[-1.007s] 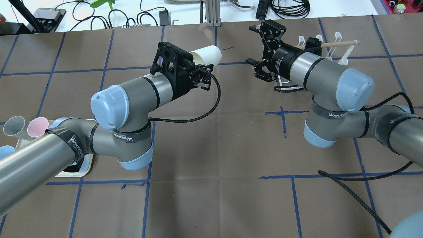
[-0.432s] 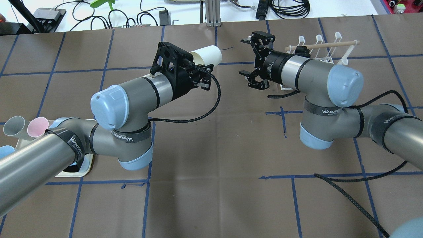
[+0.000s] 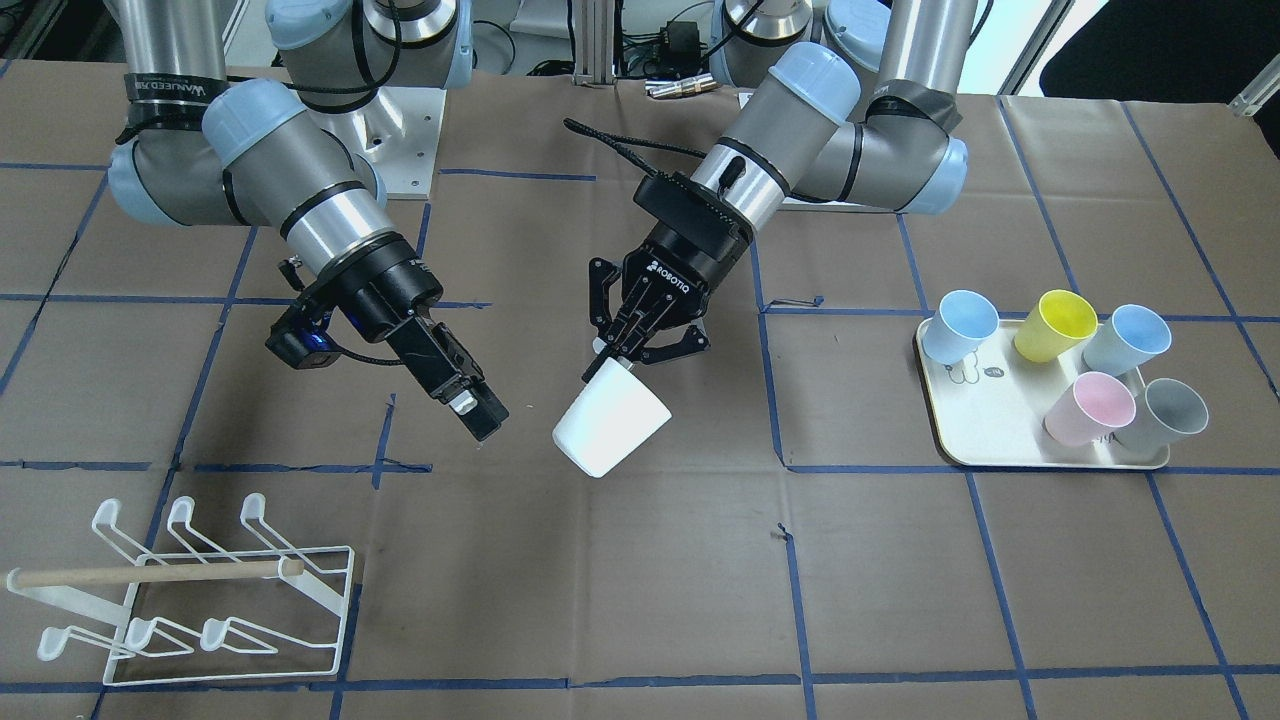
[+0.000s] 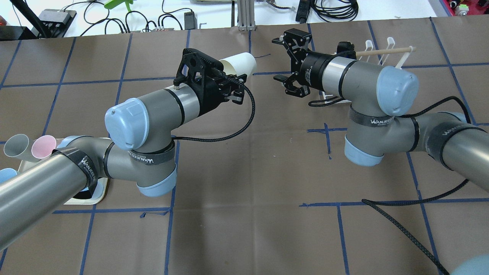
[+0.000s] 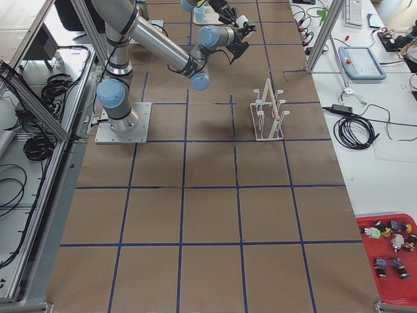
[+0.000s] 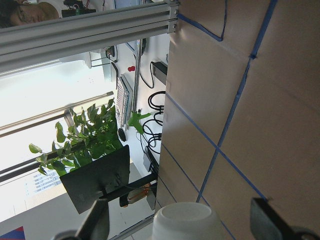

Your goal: Transfer IKEA cup to right arm and place on rack

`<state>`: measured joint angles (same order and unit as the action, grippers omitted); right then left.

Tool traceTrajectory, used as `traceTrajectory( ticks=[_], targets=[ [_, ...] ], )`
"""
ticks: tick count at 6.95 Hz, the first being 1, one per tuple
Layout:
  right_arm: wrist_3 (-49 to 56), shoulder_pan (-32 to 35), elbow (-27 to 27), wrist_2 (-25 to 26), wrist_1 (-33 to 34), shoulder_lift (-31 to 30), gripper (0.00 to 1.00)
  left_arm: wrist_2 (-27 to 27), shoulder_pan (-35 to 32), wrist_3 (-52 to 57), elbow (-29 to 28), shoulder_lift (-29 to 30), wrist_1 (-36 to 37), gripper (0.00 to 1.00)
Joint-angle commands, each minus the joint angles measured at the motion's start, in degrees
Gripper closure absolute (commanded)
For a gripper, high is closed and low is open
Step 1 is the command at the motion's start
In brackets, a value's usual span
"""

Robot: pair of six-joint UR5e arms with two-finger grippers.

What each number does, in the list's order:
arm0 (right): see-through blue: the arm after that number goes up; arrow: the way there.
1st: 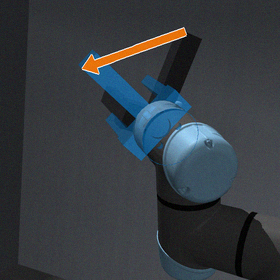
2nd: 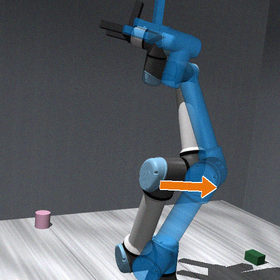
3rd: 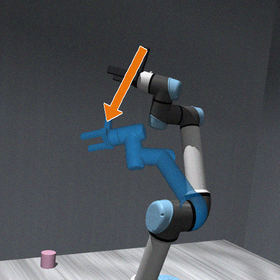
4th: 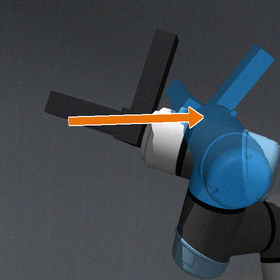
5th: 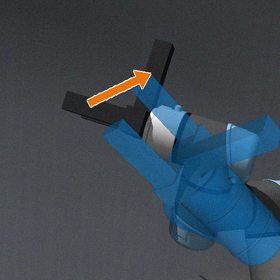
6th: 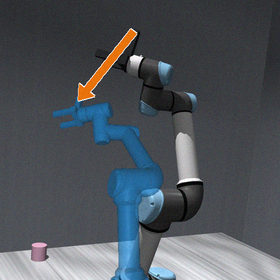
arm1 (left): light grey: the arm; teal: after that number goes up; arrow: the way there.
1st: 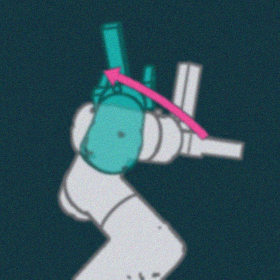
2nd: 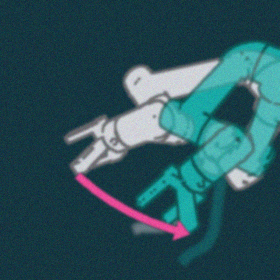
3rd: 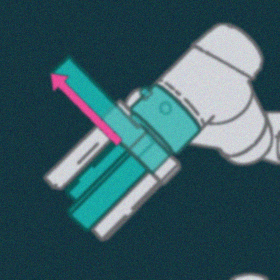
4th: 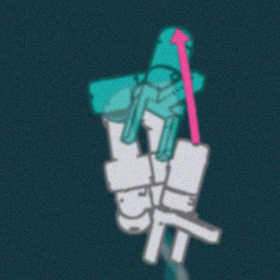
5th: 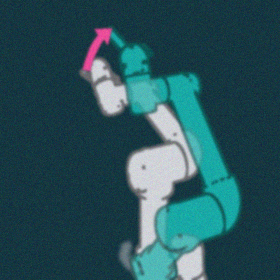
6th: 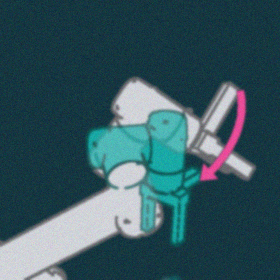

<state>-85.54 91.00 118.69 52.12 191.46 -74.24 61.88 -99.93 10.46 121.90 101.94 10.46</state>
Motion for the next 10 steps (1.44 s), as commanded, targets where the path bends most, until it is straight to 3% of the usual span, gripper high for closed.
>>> traceTrajectory(
  ticks=[1,10],
  targets=[
    [1.7,2.8,-0.3,-0.1,0.0,2.2,0.0,0.0,0.0,0.0,0.0,0.0,0.0,1.0],
    [1.4,7.0,-6.5,0.5,-4.0,5.4,0.01,0.0,0.0,0.0,0.0,0.0,0.0,1.0]
  ],
)
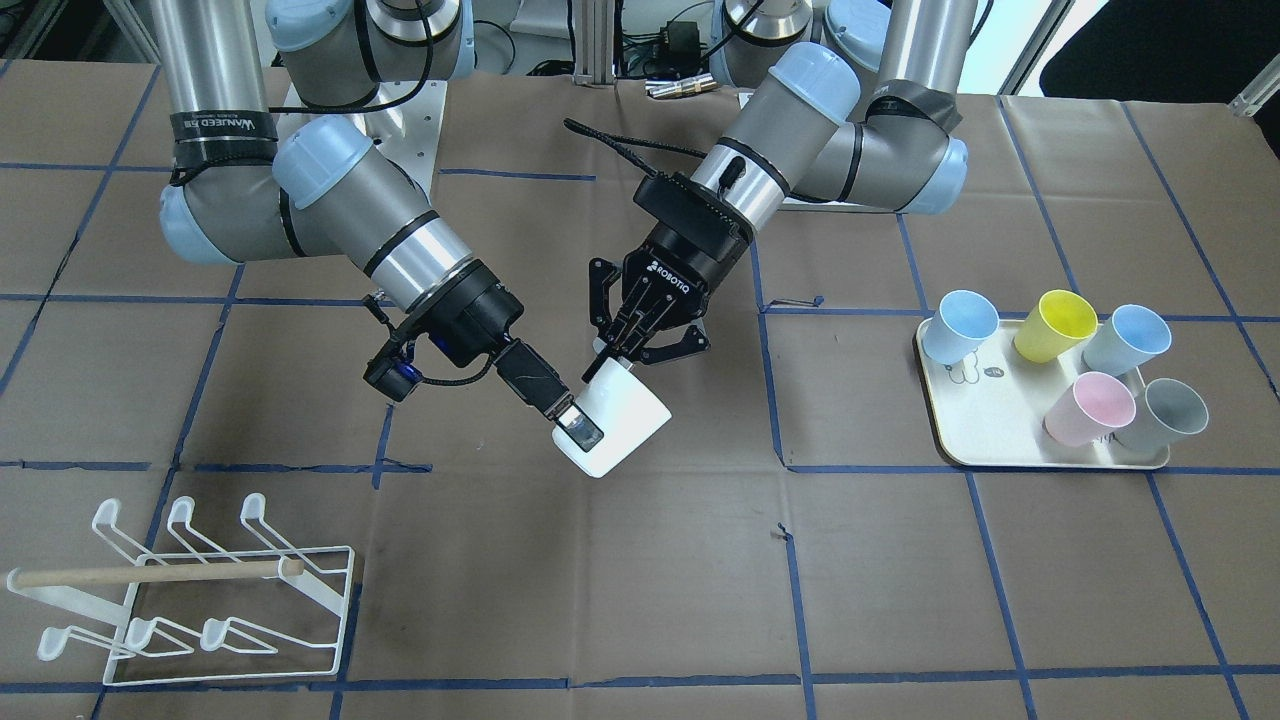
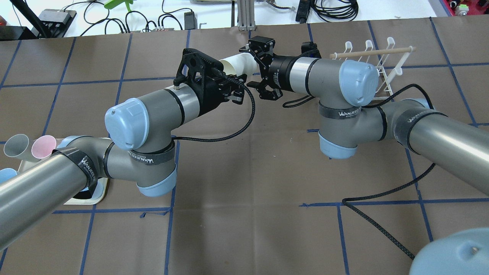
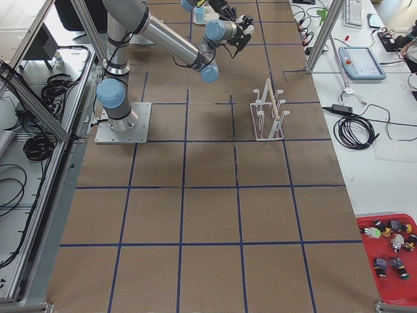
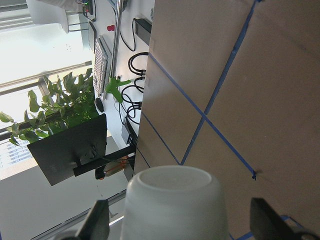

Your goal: Transfer IKEA cup to right arm and place on rack

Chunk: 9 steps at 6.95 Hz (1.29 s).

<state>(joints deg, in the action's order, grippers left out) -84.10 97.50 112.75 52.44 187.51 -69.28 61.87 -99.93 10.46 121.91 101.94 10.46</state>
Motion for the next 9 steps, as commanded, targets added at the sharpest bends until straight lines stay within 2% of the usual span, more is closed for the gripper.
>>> traceTrajectory(
  ticks=[1,2,3,5,6,7,8,9],
  targets=[
    [0.0,0.5,-0.5,0.2,0.0,0.6,0.01,0.0,0.0,0.0,0.0,0.0,0.0,1.0],
    [0.1,0.5,-0.5,0.2,0.0,0.8,0.01,0.0,0.0,0.0,0.0,0.0,0.0,1.0],
    [0.0,0.5,-0.5,0.2,0.0,0.8,0.1,0.0,0.0,0.0,0.0,0.0,0.0,1.0],
    [0.0,0.5,-0.6,-0.5,0.0,0.6,0.35,0.0,0.0,0.0,0.0,0.0,0.0,1.0],
    [0.0,0.5,-0.8,-0.5,0.0,0.4,0.43,0.0,0.0,0.0,0.0,0.0,0.0,0.99],
    [-0.1,0.5,-1.0,-0.5,0.0,0.4,0.47,0.1,0.0,0.0,0.0,-0.1,0.0,0.93],
    [-0.1,0.4,-1.1,-0.6,0.0,0.4,0.51,0.2,0.0,-0.3,0.0,-0.3,-0.1,0.4],
    [-0.1,0.4,-1.0,-0.7,0.0,0.4,0.51,0.1,0.0,-2.8,0.0,-0.3,-0.1,0.02]
  ],
)
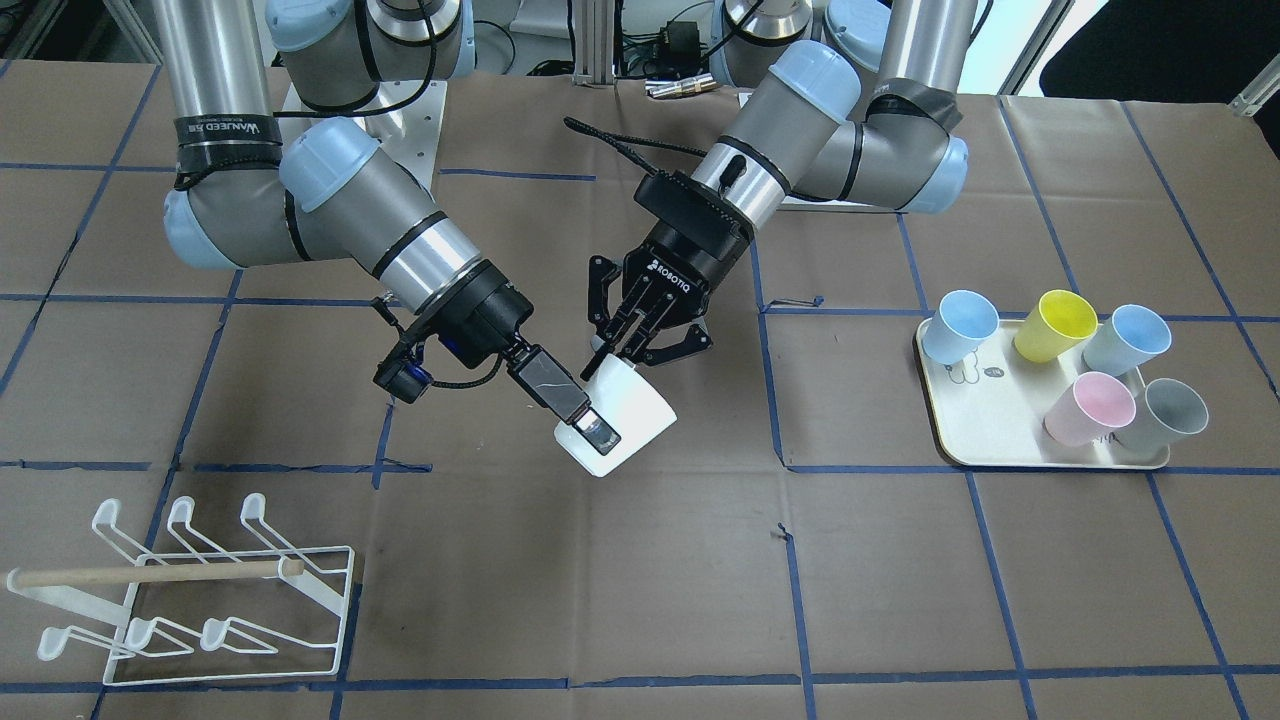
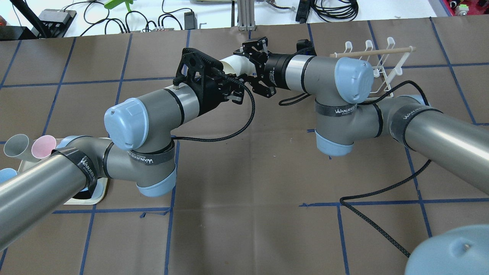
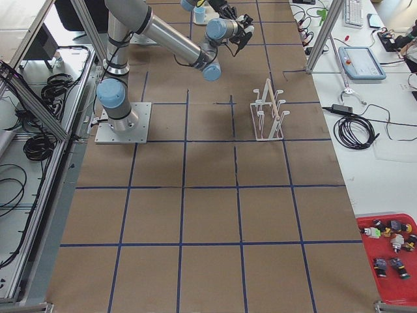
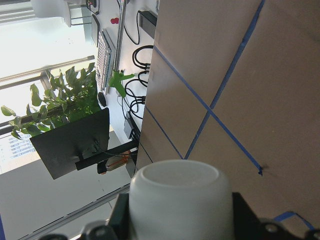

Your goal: Transfer IKEA cup to right arm and place on rack

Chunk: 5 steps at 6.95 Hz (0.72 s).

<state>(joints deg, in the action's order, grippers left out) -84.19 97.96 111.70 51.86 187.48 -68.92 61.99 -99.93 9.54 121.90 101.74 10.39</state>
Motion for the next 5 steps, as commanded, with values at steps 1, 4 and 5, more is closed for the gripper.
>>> traceTrajectory(
  ticks=[1,4,5],
  targets=[
    [0.0,-0.1,0.0,-0.1,0.0,0.0,0.51,0.0,0.0,-2.7,0.0,-0.2,0.0,0.01],
    [0.3,-0.6,-0.8,-0.3,0.0,0.1,0.52,0.4,2.4,-2.6,2.5,-1.8,-0.1,0.01],
    [0.7,-1.7,-2.3,-0.3,0.0,0.1,0.53,0.9,5.1,-2.6,4.0,-5.2,-1.0,0.01]
  ],
)
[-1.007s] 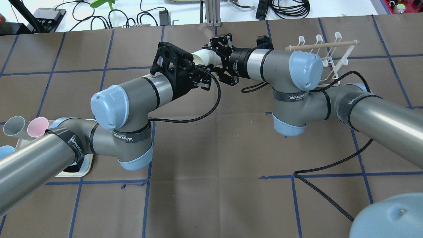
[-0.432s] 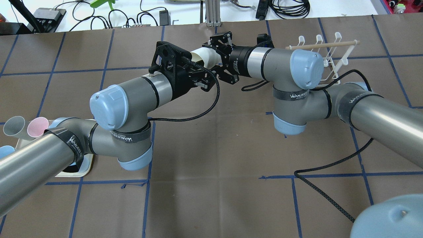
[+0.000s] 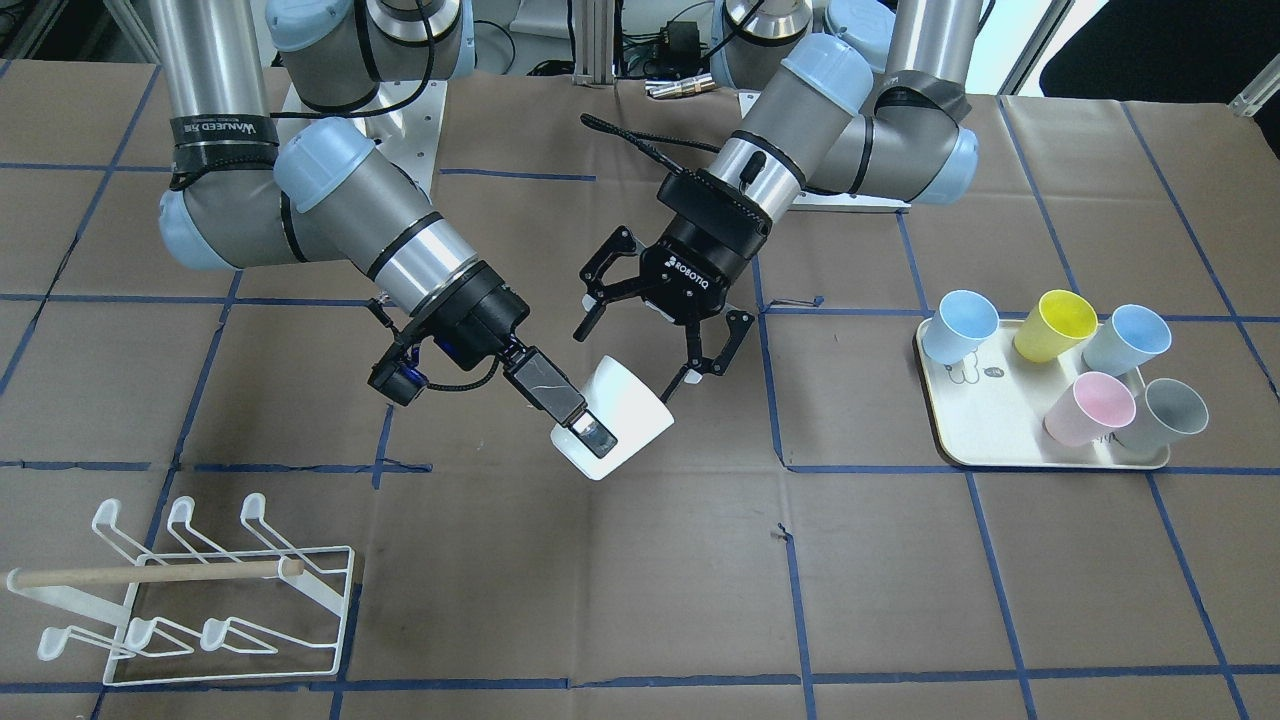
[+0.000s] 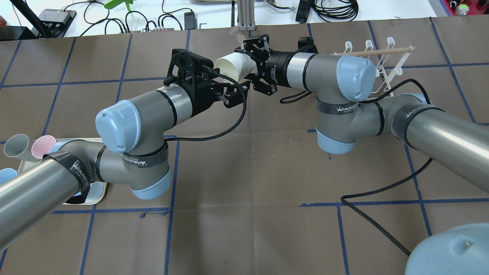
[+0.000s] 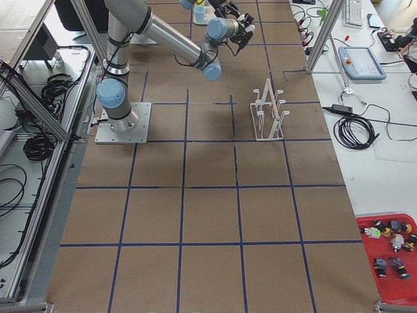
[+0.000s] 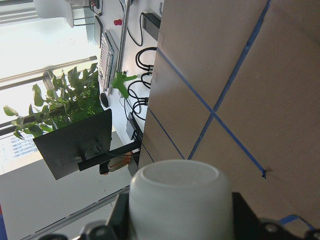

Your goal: Transfer IKEA cup to right arm and place on rack

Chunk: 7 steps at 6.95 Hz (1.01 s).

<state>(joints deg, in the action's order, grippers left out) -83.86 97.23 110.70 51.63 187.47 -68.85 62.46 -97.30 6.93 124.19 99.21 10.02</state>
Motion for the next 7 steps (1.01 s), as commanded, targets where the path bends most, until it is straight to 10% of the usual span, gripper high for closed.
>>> traceTrajectory(
  ticks=[1,4,7],
  targets=[
    [0.8,-3.4,-3.0,0.3,-0.1,0.2,0.54,0.5,5.9,0.1,4.6,-7.2,-4.9,0.01],
    [20.2,-8.4,-5.1,1.6,-0.2,0.0,0.75,0.6,14.5,0.9,5.3,-19.0,-28.5,0.01],
    [48.9,-9.4,-4.9,18.5,4.0,-0.1,0.75,9.1,15.6,-0.3,-9.3,-21.0,-63.4,0.01]
  ],
)
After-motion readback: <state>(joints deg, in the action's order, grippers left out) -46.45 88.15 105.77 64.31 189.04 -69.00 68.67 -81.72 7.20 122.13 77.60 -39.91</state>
